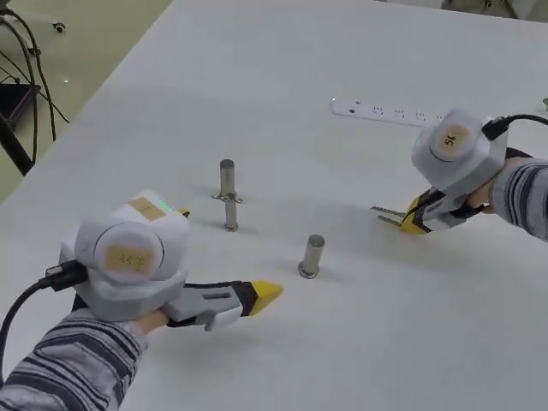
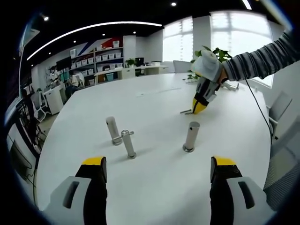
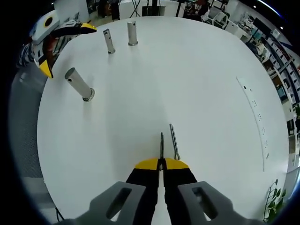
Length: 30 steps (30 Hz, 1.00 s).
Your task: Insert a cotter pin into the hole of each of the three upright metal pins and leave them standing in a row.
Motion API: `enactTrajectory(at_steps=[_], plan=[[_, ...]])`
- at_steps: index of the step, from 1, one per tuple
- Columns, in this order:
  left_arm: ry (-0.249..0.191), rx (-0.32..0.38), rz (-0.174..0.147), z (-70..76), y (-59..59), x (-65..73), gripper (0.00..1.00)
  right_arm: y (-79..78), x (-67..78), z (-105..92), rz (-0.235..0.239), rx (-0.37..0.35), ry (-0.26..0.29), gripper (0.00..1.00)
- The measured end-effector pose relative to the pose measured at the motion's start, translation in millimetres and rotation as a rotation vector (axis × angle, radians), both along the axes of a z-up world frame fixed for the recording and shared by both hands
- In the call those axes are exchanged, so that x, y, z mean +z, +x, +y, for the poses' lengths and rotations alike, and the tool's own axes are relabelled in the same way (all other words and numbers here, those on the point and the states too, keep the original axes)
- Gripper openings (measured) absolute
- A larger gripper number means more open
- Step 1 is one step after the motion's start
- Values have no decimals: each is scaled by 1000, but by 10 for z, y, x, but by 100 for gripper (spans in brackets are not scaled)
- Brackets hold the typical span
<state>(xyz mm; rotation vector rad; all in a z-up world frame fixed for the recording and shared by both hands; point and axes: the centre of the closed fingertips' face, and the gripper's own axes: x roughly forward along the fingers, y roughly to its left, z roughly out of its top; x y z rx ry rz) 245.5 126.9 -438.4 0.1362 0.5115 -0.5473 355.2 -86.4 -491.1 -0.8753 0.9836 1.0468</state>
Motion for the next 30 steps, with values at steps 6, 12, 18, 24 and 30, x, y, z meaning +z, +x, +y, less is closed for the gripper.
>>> enactTrajectory(at_steps=[6,12,18,24,30], plan=[[-11,-23,12,-77,-52,10,88,-39,116,15,-36,3,25,0],[-5,-55,17,-183,-100,37,84,-144,220,71,-52,15,63,0],[1,-87,28,-283,-180,52,81,-287,304,158,-70,45,92,0],[-34,-102,37,-368,-246,102,78,-443,377,247,-87,82,114,0],[-75,-114,48,-429,-290,145,72,-610,458,373,-107,136,141,0]])
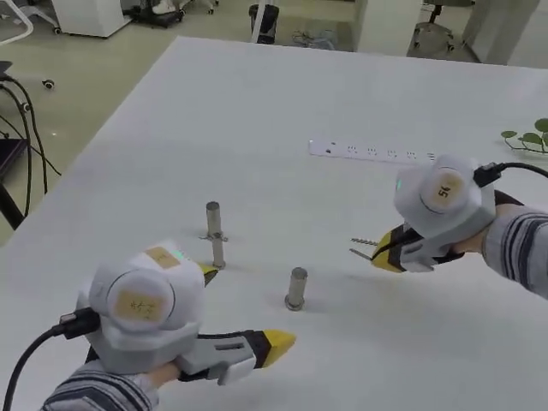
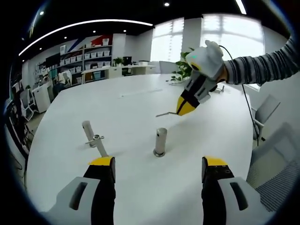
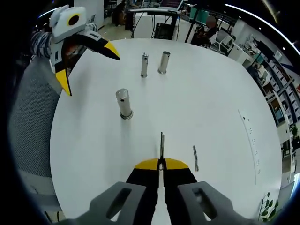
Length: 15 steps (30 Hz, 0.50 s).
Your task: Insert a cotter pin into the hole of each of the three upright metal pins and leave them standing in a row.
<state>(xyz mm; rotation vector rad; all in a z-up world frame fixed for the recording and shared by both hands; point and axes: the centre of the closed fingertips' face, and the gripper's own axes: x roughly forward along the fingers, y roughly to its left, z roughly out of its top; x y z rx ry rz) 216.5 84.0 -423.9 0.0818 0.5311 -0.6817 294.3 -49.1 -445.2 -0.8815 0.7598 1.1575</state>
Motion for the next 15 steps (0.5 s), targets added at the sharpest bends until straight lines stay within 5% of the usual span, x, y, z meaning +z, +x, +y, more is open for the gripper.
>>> enactTrajectory(at_steps=[6,15], plan=[[-19,-18,7,-62,-37,40,65,-169,72,144,-23,63,26,0],[-133,-20,57,-167,-101,129,52,-421,134,350,-49,163,53,0]])
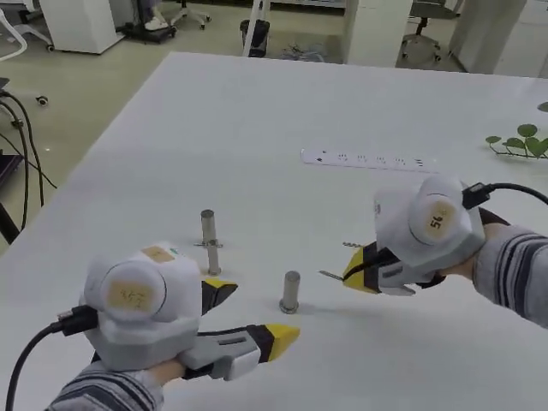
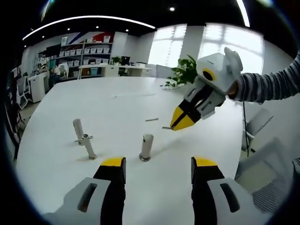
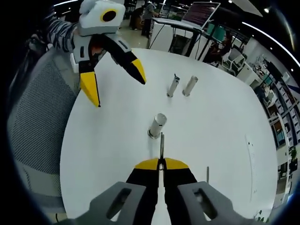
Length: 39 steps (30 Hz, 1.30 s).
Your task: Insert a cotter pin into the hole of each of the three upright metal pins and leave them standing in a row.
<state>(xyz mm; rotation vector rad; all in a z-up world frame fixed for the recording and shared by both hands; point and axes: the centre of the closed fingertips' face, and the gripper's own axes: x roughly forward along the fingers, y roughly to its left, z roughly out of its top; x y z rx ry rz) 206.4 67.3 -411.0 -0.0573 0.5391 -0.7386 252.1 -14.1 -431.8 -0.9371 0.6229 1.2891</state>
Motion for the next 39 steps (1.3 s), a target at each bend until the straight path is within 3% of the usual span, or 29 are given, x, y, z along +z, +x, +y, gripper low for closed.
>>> enactTrajectory(at_steps=[8,15,20,22,28,33,39], plan=[[-62,-8,45,-77,-65,26,41,-223,36,157,-39,101,11,0],[-140,-8,89,-154,-115,43,33,-404,64,277,-50,167,42,0],[-155,-12,112,-184,-148,35,26,-508,90,346,-55,206,64,0],[-184,-7,127,-204,-158,44,25,-546,96,368,-58,222,70,0],[-283,7,161,-243,-161,100,14,-599,133,427,-80,255,83,0],[-321,24,175,-237,-152,112,10,-629,176,475,-86,270,99,0],[-331,27,185,-237,-166,109,4,-645,191,507,-92,276,108,0]])
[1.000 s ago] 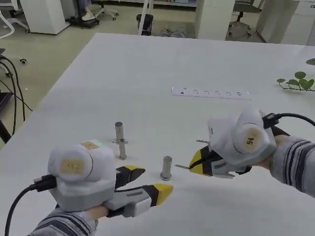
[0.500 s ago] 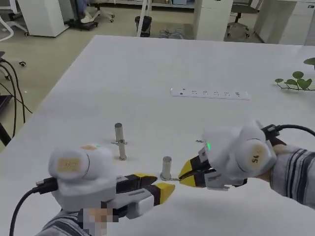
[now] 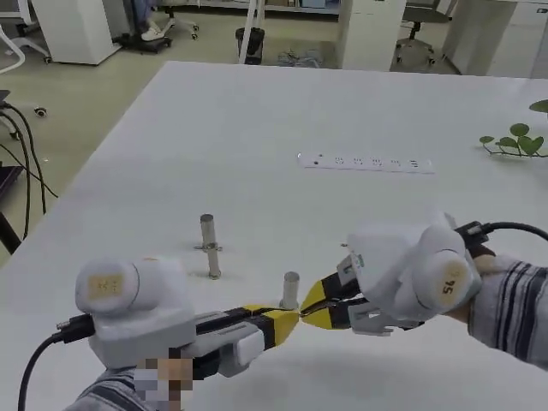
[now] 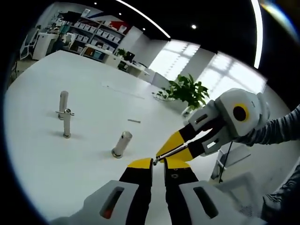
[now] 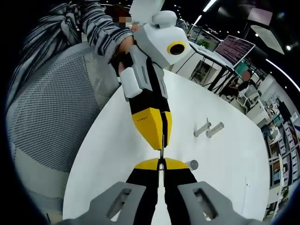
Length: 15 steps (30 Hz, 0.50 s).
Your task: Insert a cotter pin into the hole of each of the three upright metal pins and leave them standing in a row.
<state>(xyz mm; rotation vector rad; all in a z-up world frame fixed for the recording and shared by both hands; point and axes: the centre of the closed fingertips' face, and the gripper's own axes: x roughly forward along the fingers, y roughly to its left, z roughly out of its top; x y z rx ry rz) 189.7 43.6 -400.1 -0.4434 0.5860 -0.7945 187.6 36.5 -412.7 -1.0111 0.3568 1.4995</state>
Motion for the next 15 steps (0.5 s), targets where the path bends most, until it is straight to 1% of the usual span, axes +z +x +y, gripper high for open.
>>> enactTrajectory(at_steps=[2,4,7,13,15], plan=[[-3,5,7,8,2,-11,2,-12,0,8,0,4,1,0],[-3,8,5,12,7,-13,0,-21,0,12,1,6,1,0],[-12,3,18,7,-2,-19,0,-30,0,14,-1,8,2,0],[-4,-5,18,-4,-12,-24,0,-20,9,9,-4,3,5,0],[-5,-15,12,-15,-17,-16,0,-16,10,8,-4,1,5,0]])
